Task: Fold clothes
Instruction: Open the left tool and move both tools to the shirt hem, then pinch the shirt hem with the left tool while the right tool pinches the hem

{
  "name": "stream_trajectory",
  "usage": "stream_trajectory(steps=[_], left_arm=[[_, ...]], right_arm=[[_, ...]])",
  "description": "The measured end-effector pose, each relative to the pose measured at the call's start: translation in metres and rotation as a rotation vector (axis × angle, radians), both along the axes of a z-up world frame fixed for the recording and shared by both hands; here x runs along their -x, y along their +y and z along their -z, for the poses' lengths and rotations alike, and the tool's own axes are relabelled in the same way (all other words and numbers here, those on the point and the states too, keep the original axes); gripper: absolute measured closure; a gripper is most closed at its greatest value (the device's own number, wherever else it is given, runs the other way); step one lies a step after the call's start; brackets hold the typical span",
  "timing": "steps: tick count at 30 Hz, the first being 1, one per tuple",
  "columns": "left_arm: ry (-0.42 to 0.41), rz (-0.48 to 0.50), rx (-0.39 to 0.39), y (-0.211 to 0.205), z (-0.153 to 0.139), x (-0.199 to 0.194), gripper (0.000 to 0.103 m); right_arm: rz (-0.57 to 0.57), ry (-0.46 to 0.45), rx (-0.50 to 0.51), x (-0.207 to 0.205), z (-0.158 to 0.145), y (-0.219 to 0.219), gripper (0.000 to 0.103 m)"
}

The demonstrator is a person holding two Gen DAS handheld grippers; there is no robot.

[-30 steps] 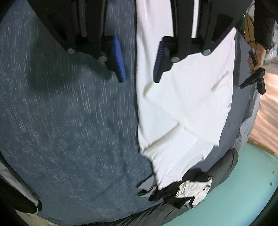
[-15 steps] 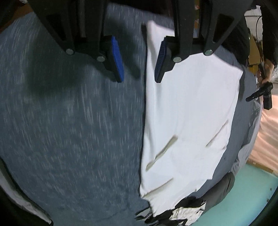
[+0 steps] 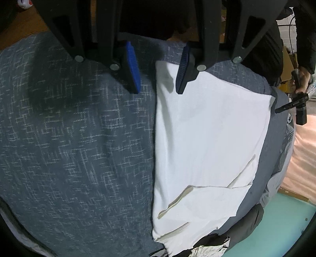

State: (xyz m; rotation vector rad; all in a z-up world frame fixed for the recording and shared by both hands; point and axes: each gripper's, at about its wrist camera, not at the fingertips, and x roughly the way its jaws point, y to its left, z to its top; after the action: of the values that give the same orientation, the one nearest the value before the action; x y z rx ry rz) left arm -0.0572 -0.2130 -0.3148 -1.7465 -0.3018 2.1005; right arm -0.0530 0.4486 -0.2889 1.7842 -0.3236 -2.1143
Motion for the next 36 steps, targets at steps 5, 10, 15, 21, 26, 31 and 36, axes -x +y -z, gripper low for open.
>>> stream_trajectory(steps=[5,10,15,21,26,31,36], left_arm=[[-0.035,-0.005,0.004,-0.002,0.013,-0.007,0.069],[-0.058,0.01,0.004,0.003,0.023,-0.014,0.069],[-0.067,0.009,-0.017,0.004,0.026,-0.015,0.069],[-0.073,0.016,-0.014,0.006,0.028,-0.016,0.069],[-0.079,0.02,-0.016,0.006,0.029,-0.018,0.069],[-0.068,0.018,-0.016,0.012,0.032,-0.019,0.07],[-0.054,0.046,-0.008,0.021,0.029,-0.019,0.098]], right_arm=[[0.002,-0.025,-0.001,0.002,0.005,-0.002,0.064],[0.0,-0.031,0.005,0.0,0.004,-0.005,0.064],[-0.019,-0.043,0.001,0.001,0.007,-0.011,0.064],[-0.017,-0.041,0.01,-0.001,0.009,-0.018,0.064],[-0.011,-0.035,0.023,-0.003,0.009,-0.017,0.064],[-0.009,-0.007,0.014,-0.006,0.007,-0.02,0.065],[-0.034,0.028,0.019,-0.003,0.003,-0.033,0.096]])
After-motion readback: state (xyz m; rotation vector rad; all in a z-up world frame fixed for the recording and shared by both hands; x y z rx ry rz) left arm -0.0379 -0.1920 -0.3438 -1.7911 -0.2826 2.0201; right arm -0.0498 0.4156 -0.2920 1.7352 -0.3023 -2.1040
